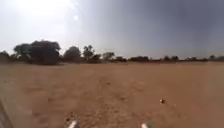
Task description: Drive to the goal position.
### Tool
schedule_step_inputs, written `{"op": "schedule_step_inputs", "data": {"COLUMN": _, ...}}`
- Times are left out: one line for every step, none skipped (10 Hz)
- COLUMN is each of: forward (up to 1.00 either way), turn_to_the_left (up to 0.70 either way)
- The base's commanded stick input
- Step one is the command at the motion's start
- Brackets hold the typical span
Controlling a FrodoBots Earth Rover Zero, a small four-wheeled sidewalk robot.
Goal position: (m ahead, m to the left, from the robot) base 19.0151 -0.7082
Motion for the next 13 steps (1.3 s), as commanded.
{"op": "schedule_step_inputs", "data": {"forward": 1.0, "turn_to_the_left": 0.0}}
{"op": "schedule_step_inputs", "data": {"forward": 1.0, "turn_to_the_left": 0.0}}
{"op": "schedule_step_inputs", "data": {"forward": 1.0, "turn_to_the_left": 0.0}}
{"op": "schedule_step_inputs", "data": {"forward": 1.0, "turn_to_the_left": 0.0}}
{"op": "schedule_step_inputs", "data": {"forward": 1.0, "turn_to_the_left": 0.0}}
{"op": "schedule_step_inputs", "data": {"forward": 1.0, "turn_to_the_left": 0.0}}
{"op": "schedule_step_inputs", "data": {"forward": 1.0, "turn_to_the_left": 0.0}}
{"op": "schedule_step_inputs", "data": {"forward": 1.0, "turn_to_the_left": 0.0}}
{"op": "schedule_step_inputs", "data": {"forward": 1.0, "turn_to_the_left": 0.0}}
{"op": "schedule_step_inputs", "data": {"forward": 1.0, "turn_to_the_left": 0.0}}
{"op": "schedule_step_inputs", "data": {"forward": 1.0, "turn_to_the_left": 0.0}}
{"op": "schedule_step_inputs", "data": {"forward": 1.0, "turn_to_the_left": 0.0}}
{"op": "schedule_step_inputs", "data": {"forward": 1.0, "turn_to_the_left": 0.0}}
